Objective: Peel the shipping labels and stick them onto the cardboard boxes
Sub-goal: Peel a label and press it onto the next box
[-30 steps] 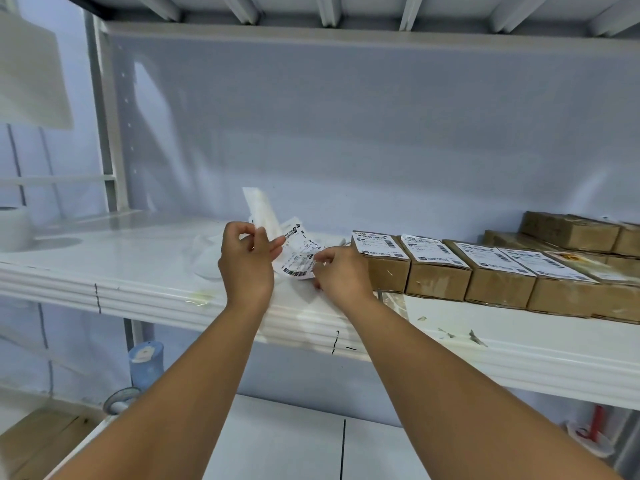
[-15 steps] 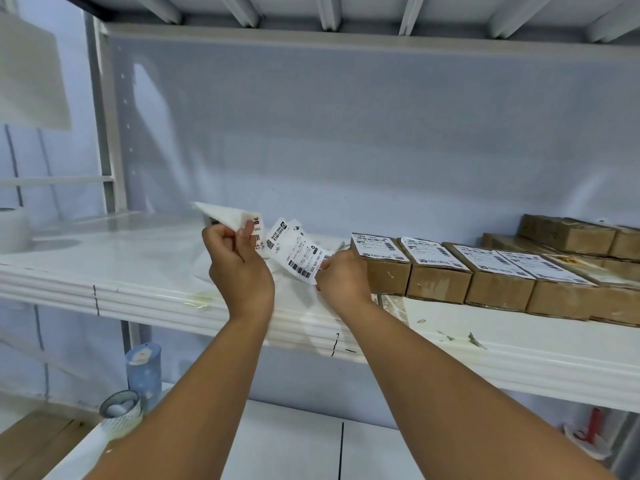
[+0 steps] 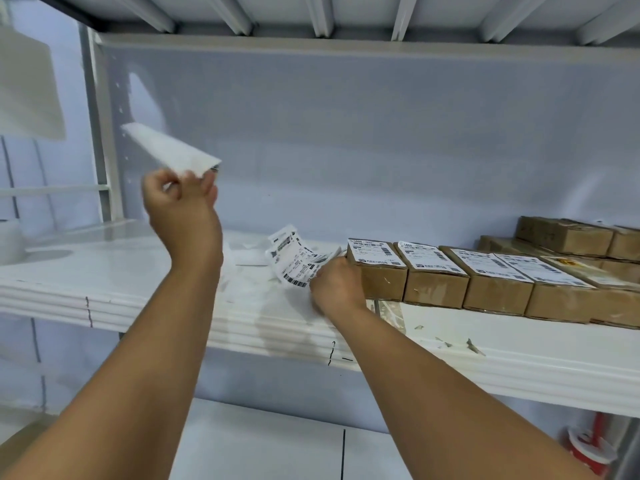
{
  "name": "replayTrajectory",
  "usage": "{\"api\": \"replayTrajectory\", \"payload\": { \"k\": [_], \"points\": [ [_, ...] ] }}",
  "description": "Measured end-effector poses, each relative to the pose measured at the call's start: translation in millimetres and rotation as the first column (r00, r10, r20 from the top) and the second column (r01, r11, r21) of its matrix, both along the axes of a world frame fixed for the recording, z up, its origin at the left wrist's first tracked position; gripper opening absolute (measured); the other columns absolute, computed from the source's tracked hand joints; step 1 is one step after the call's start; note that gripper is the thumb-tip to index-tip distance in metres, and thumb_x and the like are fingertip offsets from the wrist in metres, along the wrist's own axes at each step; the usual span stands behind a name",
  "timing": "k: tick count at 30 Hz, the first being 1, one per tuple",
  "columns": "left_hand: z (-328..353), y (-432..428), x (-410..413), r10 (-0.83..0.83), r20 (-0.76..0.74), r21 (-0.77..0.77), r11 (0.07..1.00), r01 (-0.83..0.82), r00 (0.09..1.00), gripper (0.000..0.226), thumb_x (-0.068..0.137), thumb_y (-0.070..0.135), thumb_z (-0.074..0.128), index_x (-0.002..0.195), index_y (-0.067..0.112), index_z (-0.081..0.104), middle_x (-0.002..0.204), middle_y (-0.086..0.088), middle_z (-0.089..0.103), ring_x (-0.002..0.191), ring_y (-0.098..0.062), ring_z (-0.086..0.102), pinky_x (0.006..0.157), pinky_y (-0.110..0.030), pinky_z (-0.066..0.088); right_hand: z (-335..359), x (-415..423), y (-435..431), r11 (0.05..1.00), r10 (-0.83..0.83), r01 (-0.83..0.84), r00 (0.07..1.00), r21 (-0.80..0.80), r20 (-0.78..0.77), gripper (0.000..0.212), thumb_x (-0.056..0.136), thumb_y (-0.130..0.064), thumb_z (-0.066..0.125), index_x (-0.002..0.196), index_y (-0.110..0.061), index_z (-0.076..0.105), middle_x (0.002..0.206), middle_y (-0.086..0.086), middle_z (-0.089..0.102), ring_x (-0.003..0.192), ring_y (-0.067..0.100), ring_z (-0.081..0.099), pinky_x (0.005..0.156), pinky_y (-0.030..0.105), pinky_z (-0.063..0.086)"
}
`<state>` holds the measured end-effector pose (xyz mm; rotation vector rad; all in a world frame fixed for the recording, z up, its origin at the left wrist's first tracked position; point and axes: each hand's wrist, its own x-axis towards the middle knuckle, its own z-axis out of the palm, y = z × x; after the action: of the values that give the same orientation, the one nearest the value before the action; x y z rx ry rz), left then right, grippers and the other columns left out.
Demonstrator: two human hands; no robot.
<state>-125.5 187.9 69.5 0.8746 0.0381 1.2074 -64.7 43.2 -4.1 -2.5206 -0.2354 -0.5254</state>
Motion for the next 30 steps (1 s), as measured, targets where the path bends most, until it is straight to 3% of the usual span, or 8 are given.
{"api": "replayTrajectory", "payload": {
  "k": [4, 11, 13, 15, 18, 21, 25, 30],
  "points": [
    [-12.1, -22.0, -4.9, 0.042, -0.167, 0.32, 0.947, 0.014, 0.985, 0.023, 0.091, 0.009, 0.052, 0.074, 0.024, 0.045, 0.072, 0.008, 0.059, 0.072, -0.013, 0.071, 0.075, -0.036, 0.057, 1.4, -6.0, -0.2, 1.0, 0.026, -0.026, 1.0, 0.015, 0.004, 0.026, 0.086, -0.006, 0.048, 0.1, -0.001, 0.069, 0.103, 0.018, 0.069, 0.092, 0.031, 0.059, 0.07, 0.024, 0.038],
    [-52.7, -51.3, -4.2, 0.162, -0.319, 0.685, 0.721, 0.108, 0.934, 0.028, 0.092, 0.005, 0.052, 0.073, 0.024, 0.044, 0.082, 0.012, 0.06, 0.073, -0.011, 0.07, 0.063, -0.021, 0.052, 1.0, -21.6, -2.7, 0.974, 0.16, -0.193, 0.957, 0.121, 0.24, 0.021, 0.09, -0.011, 0.054, 0.103, -0.005, 0.07, 0.124, 0.013, 0.053, 0.109, 0.026, 0.056, 0.094, 0.026, 0.039],
    [-61.7, -54.4, -5.0, 0.275, -0.307, 0.781, 0.62, 0.076, 0.911, 0.02, 0.091, 0.006, 0.053, 0.078, 0.019, 0.046, 0.084, 0.006, 0.064, 0.072, -0.008, 0.063, 0.056, -0.009, 0.042, 0.6, -24.6, -3.1, 0.957, 0.155, -0.218, 0.943, 0.192, 0.296, 0.02, 0.092, -0.012, 0.053, 0.105, -0.007, 0.068, 0.123, 0.01, 0.045, 0.102, 0.024, 0.056, 0.092, 0.027, 0.041],
    [-68.0, -57.2, -5.3, 0.322, -0.295, 0.826, 0.559, 0.071, 0.899, 0.011, 0.092, 0.009, 0.052, 0.082, 0.012, 0.049, 0.082, -0.004, 0.067, 0.072, -0.019, 0.06, 0.058, -0.019, 0.042, 3.7, -27.7, -4.3, 0.921, 0.144, -0.248, 0.932, 0.299, 0.332, 0.02, 0.095, -0.015, 0.049, 0.102, -0.008, 0.066, 0.109, 0.009, 0.054, 0.09, 0.023, 0.056, 0.081, 0.026, 0.04],
    [-71.8, -61.5, -8.8, 0.352, -0.317, 0.844, 0.528, 0.092, 0.881, 0.01, 0.093, 0.008, 0.049, 0.083, 0.01, 0.05, 0.078, -0.007, 0.064, 0.074, -0.026, 0.059, 0.065, -0.036, 0.046, 10.4, -37.2, -4.4, 0.785, 0.177, -0.317, 0.938, 0.531, 0.298, 0.026, 0.099, -0.028, 0.044, 0.088, -0.019, 0.065, 0.082, 0.004, 0.067, 0.076, 0.025, 0.062, 0.074, 0.035, 0.047],
    [-73.7, -66.1, -15.5, 0.334, -0.276, 0.859, 0.507, 0.075, 0.901, 0.006, 0.091, 0.006, 0.053, 0.09, 0.01, 0.058, 0.088, -0.002, 0.066, 0.082, -0.019, 0.063, 0.072, -0.03, 0.05, 13.1, -49.6, -8.3, 0.489, 0.254, -0.309, 0.945, 0.816, 0.206, 0.03, 0.097, -0.036, 0.048, 0.08, -0.021, 0.067, 0.076, 0.005, 0.07, 0.066, 0.021, 0.067, 0.071, 0.039, 0.057],
    [-72.5, -79.2, -26.2, 0.278, -0.265, 0.866, 0.49, 0.101, 0.923, 0.012, 0.09, 0.009, 0.057, 0.097, 0.011, 0.067, 0.098, 0.011, 0.063, 0.084, -0.007, 0.059, 0.074, -0.004, 0.04, 13.2, -57.0, -19.2, 0.485, 0.198, -0.21, 0.972, 0.849, 0.127, 0.014, 0.086, -0.023, 0.065, 0.085, -0.009, 0.068, 0.081, 0.012, 0.071, 0.079, 0.029, 0.07, 0.077, 0.043, 0.058],
    [-64.5, -95.5, -32.2, 0.228, -0.322, 0.801, 0.583, 0.136, 0.919, 0.008, 0.089, 0.01, 0.06, 0.093, 0.013, 0.066, 0.097, 0.011, 0.064, 0.084, -0.009, 0.061, 0.075, -0.007, 0.041, 17.8, -71.6, -42.7, 0.169, 0.392, -0.22, 0.909, 0.961, 0.139, 0.009, 0.091, -0.005, 0.057, 0.094, -0.001, 0.064, 0.093, 0.023, 0.069, 0.087, 0.033, 0.069, 0.086, 0.038, 0.056]
  ]
}}
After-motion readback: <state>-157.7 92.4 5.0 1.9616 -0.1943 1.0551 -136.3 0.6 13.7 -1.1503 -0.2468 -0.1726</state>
